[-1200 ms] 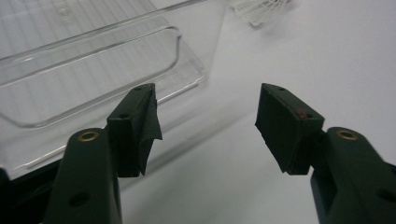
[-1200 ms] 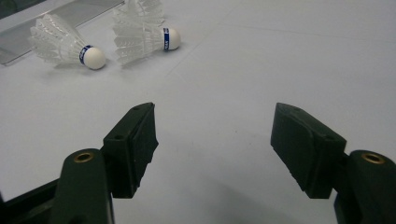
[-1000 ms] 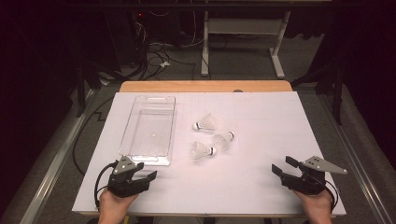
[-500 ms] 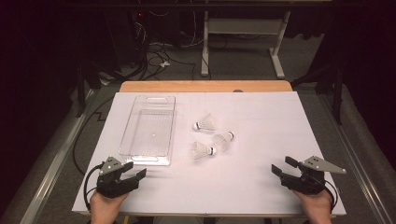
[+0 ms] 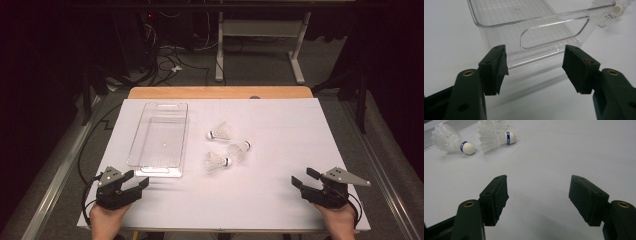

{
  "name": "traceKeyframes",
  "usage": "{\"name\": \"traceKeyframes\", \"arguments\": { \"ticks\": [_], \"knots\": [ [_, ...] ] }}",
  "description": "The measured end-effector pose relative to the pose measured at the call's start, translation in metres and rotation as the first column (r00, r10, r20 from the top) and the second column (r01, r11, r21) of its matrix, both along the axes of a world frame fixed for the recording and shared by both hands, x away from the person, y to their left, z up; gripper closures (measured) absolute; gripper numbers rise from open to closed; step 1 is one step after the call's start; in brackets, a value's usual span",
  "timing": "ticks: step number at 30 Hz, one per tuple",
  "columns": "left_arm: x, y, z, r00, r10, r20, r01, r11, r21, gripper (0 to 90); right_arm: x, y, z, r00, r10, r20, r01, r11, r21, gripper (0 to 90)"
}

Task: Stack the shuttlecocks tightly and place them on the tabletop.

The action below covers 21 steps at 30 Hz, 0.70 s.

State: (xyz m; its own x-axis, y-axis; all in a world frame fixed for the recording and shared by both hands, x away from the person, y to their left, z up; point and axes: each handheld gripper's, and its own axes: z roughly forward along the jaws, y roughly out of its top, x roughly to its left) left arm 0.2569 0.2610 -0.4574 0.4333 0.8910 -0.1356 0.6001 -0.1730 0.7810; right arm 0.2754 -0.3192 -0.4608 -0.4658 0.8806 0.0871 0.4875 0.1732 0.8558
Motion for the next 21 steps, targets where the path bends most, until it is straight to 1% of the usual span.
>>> {"name": "traceKeyframes", "arguments": {
  "ticks": [2, 5, 8, 11, 13, 15, 19, 21],
  "knots": [
    [0.001, 0.002, -0.001, 1.0, 0.002, -0.005, -0.002, 1.0, 0.001, 36.4, 0.0, 0.0, 0.0, 1.0, -0.004, -0.002, 0.004, 1.0, 0.003, 31.9],
    [0.001, 0.004, -0.001, 0.9999, 0.011, -0.002, -0.011, 0.9999, -0.01, 36.0, -0.001, 0.0, 0.001, 1.0, -0.007, 0.005, 0.007, 1.0, 0.005, 32.0],
    [0.0, 0.006, -0.001, 0.9998, 0.021, 0.0, -0.021, 0.9997, -0.015, 35.6, 0.0, -0.001, 0.002, 0.9998, -0.018, 0.008, 0.018, 0.9996, 0.021, 32.0],
    [0.0, 0.007, -0.001, 0.9996, 0.029, 0.003, -0.029, 0.9993, -0.022, 35.4, 0.0, 0.001, 0.004, 0.9995, -0.022, 0.024, 0.022, 0.9997, 0.012, 32.0],
    [0.0, 0.007, -0.001, 0.9994, 0.034, 0.008, -0.034, 0.9994, -0.011, 34.9, 0.0, 0.002, 0.006, 0.9993, -0.02, 0.031, 0.02, 0.9998, 0.005, 31.9],
    [0.0, 0.007, -0.001, 0.9991, 0.039, 0.014, -0.039, 0.9992, -0.002, 34.4, 0.001, 0.005, 0.007, 0.9994, -0.017, 0.03, 0.017, 0.9999, 0.001, 31.9],
    [-0.001, 0.007, -0.002, 0.9989, 0.043, 0.021, -0.043, 0.999, -0.013, 34.0, 0.002, 0.009, 0.009, 0.9994, -0.007, 0.033, 0.008, 0.9999, -0.007, 32.0],
    [-0.001, 0.007, -0.002, 0.999, 0.039, 0.021, -0.039, 0.9992, -0.009, 33.9, 0.004, 0.011, 0.008, 0.9997, -0.008, 0.022, 0.009, 0.9999, -0.006, 32.0]
  ]
}}
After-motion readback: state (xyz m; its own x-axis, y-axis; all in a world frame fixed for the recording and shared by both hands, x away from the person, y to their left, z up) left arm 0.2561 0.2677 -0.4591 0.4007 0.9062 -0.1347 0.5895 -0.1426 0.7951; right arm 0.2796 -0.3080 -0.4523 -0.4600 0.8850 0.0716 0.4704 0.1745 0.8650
